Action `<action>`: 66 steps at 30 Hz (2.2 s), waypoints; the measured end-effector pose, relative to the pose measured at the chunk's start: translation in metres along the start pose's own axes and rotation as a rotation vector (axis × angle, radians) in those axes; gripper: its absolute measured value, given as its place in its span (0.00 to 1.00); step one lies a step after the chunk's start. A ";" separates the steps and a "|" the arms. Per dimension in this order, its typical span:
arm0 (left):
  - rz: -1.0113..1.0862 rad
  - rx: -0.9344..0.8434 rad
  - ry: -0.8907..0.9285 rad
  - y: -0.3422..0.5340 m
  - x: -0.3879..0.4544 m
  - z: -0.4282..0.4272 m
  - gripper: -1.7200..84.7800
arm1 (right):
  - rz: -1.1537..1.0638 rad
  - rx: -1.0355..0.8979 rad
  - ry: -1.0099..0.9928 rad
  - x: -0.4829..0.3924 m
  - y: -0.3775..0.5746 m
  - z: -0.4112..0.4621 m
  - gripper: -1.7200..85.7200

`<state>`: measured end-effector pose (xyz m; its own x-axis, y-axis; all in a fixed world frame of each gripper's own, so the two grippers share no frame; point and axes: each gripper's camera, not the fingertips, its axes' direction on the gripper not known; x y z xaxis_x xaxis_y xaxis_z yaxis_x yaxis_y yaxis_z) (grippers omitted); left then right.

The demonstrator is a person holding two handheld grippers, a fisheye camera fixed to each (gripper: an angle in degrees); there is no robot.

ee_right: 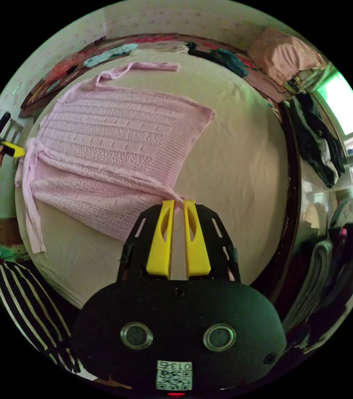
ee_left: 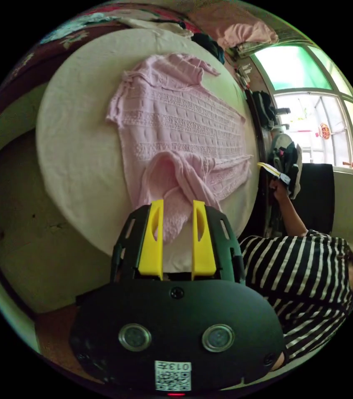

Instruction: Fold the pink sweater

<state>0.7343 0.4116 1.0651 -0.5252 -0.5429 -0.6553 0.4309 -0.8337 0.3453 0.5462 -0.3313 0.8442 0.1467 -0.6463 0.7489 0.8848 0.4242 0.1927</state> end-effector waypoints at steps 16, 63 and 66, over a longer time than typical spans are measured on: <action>-0.089 0.033 -0.133 0.054 0.021 0.046 0.04 | 0.095 -0.085 -0.241 0.021 0.010 0.029 0.04; 0.279 0.062 -0.451 0.081 0.187 0.086 0.09 | 0.198 0.247 -0.794 0.019 -0.218 -0.001 0.11; 0.309 0.029 -0.477 0.101 0.202 0.087 0.11 | 0.158 0.260 -0.672 0.026 -0.195 -0.013 0.10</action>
<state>0.6076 0.2092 1.0264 -0.6541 -0.7419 -0.1473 0.6002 -0.6276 0.4959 0.3832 -0.4396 0.8177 -0.1130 -0.0725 0.9909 0.7299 0.6707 0.1323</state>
